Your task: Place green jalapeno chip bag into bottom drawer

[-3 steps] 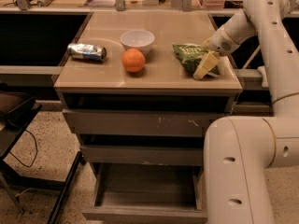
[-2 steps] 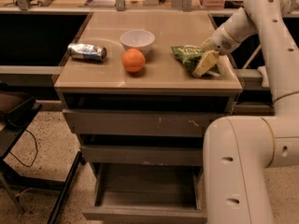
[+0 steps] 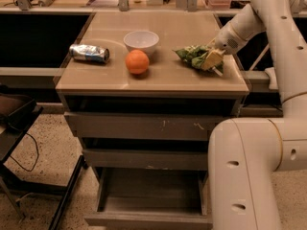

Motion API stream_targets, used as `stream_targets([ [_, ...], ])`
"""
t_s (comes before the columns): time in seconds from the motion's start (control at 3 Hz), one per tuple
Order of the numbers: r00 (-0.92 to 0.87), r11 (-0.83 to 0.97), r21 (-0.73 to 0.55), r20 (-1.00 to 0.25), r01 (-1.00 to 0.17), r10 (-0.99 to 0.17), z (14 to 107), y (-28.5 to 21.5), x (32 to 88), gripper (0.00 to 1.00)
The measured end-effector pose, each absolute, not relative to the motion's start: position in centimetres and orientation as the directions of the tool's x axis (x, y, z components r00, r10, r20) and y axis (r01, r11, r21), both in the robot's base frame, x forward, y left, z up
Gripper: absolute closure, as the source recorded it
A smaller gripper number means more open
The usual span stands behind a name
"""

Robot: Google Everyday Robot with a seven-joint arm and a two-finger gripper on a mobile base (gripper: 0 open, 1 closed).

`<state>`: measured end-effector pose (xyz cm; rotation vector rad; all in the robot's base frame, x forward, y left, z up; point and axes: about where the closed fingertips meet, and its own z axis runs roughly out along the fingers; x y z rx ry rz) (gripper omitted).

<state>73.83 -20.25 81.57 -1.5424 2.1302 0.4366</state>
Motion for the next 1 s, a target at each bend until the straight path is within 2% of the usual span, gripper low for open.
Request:
stream_targets([
  [0.33,-0.257,0.317,-0.018,-0.545,-0.948,-0.798,81.7,-20.2,73.8,1.00],
  [0.67,-0.279,0.404,-0.140,-0.523,-0.904,-0.805,89.5,-22.7,72.8,1.00],
  [1.0,-0.367,0.558,-0.269,-0.525,-0.785,-0.768,99.9,-26.3,68.4,1.00],
])
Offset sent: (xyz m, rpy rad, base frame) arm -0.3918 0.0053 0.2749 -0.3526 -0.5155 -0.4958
